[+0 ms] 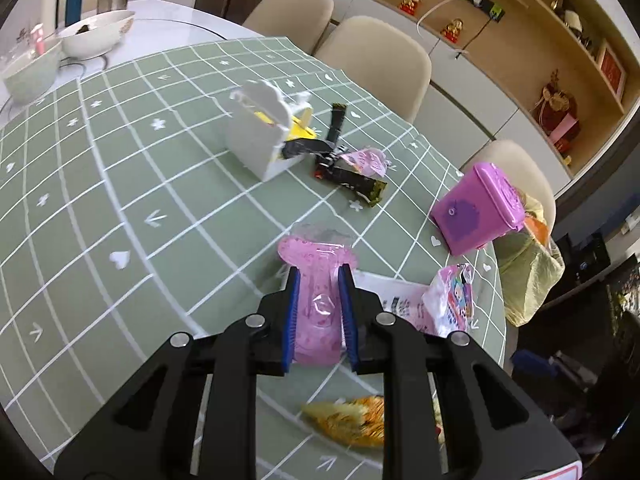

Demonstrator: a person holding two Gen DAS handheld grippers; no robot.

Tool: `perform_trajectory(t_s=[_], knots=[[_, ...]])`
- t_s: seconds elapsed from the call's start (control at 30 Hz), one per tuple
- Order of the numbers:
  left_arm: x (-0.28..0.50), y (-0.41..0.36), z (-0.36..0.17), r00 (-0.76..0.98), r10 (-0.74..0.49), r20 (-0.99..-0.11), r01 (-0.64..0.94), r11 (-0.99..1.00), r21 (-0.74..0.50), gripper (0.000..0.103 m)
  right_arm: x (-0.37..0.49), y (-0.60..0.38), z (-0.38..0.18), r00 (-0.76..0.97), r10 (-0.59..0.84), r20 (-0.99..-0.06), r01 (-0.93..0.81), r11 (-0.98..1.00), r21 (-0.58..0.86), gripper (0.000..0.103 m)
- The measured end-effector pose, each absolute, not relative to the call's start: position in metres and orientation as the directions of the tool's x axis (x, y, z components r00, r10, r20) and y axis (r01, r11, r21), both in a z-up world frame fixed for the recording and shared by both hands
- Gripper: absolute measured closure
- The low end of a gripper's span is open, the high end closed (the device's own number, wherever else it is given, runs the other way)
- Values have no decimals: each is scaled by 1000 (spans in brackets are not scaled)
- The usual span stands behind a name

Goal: Collect trash
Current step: 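Grasp the pink plastic item with the left gripper while the right gripper grasps the long gold wrapper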

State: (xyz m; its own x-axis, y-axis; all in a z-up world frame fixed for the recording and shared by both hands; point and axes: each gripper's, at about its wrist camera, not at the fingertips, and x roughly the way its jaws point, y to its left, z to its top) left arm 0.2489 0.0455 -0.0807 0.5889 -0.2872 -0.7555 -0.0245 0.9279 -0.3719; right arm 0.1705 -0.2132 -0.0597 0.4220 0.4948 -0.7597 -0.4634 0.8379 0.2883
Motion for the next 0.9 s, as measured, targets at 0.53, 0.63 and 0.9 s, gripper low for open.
perform_trajectory(t_s=[0.53, 0.63, 0.9], knots=[[209, 79, -76, 548, -391, -739, 128, 913, -388, 54, 166, -174, -96, 427, 382, -819, -348, 906, 241, 44], [225, 78, -79, 535, -404, -742, 159, 911, -381, 52, 161, -196, -95, 462, 318, -828, -257, 942, 218, 44], [282, 67, -110, 509, -343, -790, 125, 937, -326, 49, 155, -223, -96, 447, 283, -849, -191, 957, 218, 44]])
